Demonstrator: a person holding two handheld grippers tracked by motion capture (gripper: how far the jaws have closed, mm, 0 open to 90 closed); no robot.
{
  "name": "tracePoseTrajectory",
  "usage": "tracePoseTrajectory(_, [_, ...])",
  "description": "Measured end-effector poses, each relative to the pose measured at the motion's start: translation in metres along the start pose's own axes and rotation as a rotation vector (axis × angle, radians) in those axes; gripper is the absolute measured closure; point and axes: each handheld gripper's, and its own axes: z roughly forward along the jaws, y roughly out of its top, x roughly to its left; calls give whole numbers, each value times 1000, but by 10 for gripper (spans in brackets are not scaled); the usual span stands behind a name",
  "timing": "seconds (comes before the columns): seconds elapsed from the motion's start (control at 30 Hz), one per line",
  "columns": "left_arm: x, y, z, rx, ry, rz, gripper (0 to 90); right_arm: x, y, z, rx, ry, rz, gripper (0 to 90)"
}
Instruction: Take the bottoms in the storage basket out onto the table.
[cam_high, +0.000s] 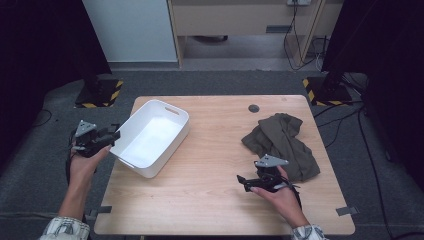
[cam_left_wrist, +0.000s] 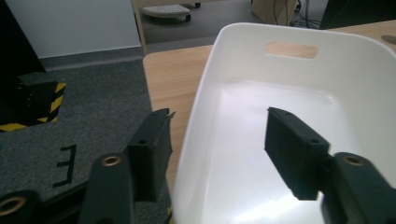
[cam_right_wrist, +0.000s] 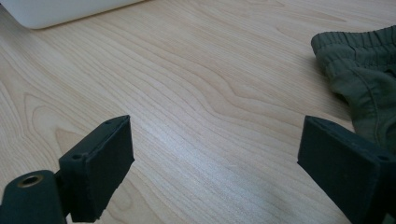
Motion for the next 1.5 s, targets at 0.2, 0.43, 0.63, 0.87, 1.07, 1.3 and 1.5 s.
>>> tracePoseTrajectory(0.2, [-26,17,2,7,-72,2,239,-2,0,0,-2,-14,10,76])
tracePoseTrajectory(0.43, [-59,26,14,14,-135,6,159,-4,0,-1,-6,-21,18,70])
tracePoseTrajectory(0.63, [-89,28,30,42,-216,17,134,-5,0,-1,-2,-17,25,67])
tracePoseTrajectory(0.87, [-121,31,42,68,-258,66,93,-5,0,-2,-6,-7,11,69])
tracePoseTrajectory(1.07, [-151,30,48,76,-325,118,72,-5,0,-2,-3,-4,-1,67])
tracePoseTrajectory(1.3, [-185,26,57,85,-382,149,62,-5,1,-4,-6,7,-15,67])
tracePoseTrajectory(1.5, [-212,23,59,87,-418,173,63,-6,1,-5,-12,11,-23,68])
